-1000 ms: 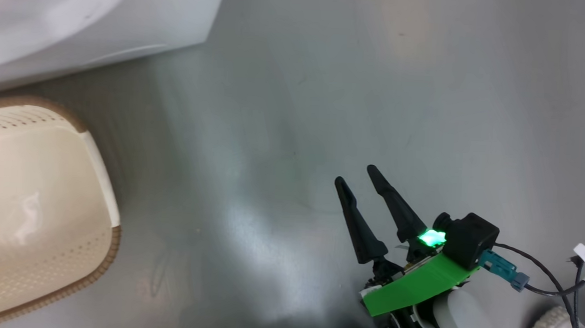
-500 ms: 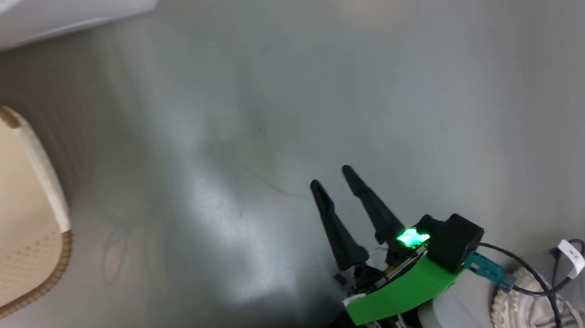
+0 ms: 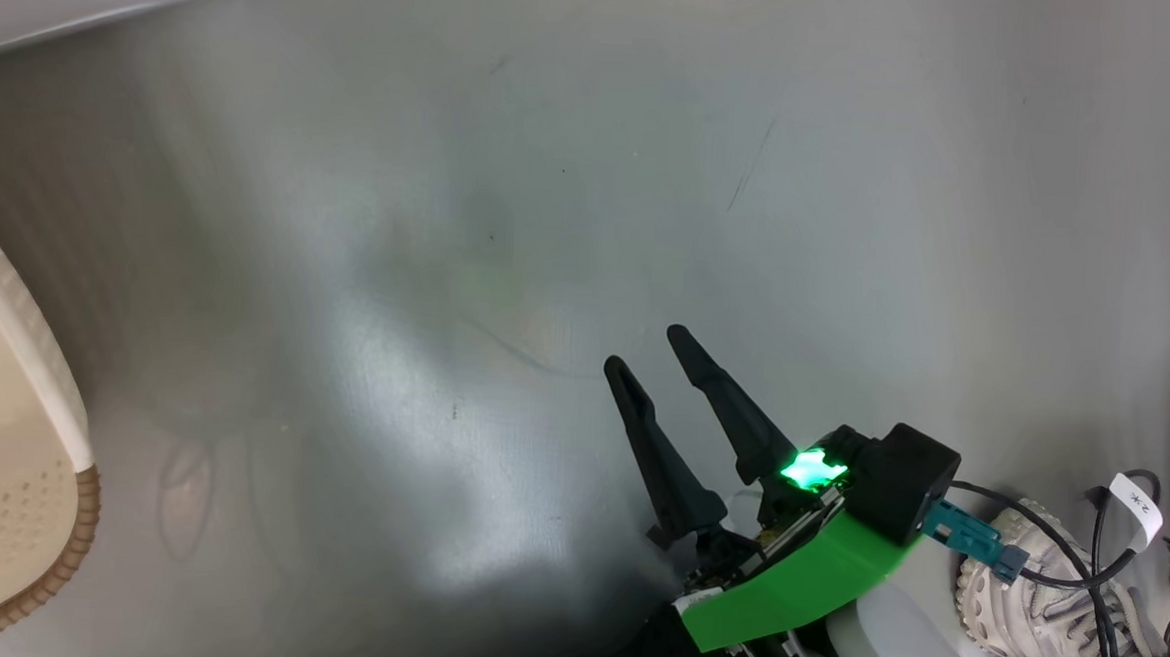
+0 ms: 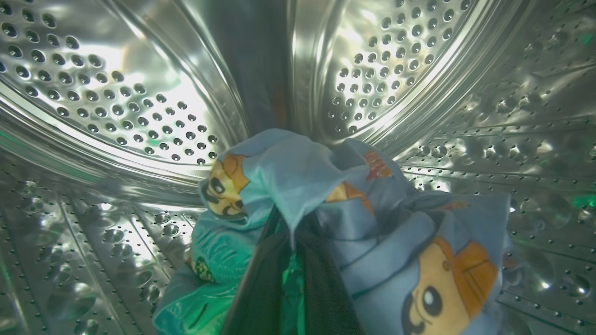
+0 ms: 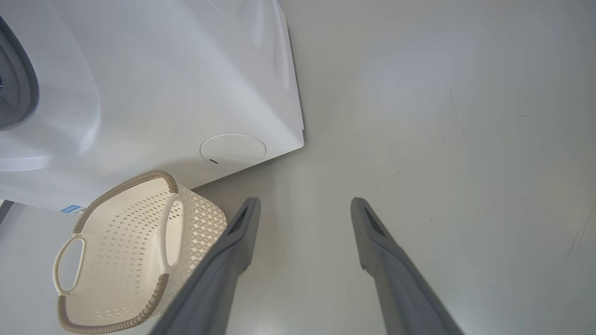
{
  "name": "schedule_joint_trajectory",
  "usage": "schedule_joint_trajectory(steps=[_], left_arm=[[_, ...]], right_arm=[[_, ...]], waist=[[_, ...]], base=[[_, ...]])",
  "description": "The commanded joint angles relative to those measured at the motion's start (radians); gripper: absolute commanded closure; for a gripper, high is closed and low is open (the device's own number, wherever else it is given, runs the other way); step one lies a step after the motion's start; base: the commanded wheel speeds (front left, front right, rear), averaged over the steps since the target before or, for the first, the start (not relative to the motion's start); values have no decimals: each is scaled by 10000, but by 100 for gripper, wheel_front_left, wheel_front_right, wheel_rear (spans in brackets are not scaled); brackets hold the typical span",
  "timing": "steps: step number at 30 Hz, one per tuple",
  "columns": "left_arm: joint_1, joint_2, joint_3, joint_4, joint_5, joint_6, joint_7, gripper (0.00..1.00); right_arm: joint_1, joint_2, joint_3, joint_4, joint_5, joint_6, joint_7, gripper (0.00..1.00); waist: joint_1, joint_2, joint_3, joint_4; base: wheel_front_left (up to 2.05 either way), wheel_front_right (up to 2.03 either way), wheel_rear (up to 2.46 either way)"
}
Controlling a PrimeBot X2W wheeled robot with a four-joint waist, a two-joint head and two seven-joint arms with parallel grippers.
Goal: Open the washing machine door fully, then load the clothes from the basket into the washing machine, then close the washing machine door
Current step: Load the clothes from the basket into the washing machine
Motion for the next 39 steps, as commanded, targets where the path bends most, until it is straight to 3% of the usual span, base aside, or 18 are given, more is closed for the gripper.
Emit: schedule_joint_trajectory(steps=[1, 2, 3, 16, 39], left_arm=[[77, 464, 79, -173, -135, -26, -118, 65], [140, 413, 52, -137, -174, -26, -236, 3], [201, 359, 37, -89, -192, -26, -350, 0], [1788, -588, -59, 358, -602, 75, -1718, 0], [5230, -1519, 44, -254, -1028, 502, -3067, 0]], right_arm=[[219, -33, 131, -144, 105, 16, -120, 0], [208, -33, 87, -130, 84, 16, -120, 0], [203, -33, 38, -120, 55, 16, -120, 0], [94, -33, -628, 235, -395, 16, -120, 0], [311, -33, -1282, 1108, -920, 16, -120, 0]], waist=[[0, -1, -46, 24], [0, -1, -102, 63], [0, -1, -156, 110], [0, -1, -1170, 882], [0, -1, -3436, 1724]], base=[[0, 0, 0], [0, 0, 0], [0, 0, 0], [0, 0, 0], [0, 0, 0]])
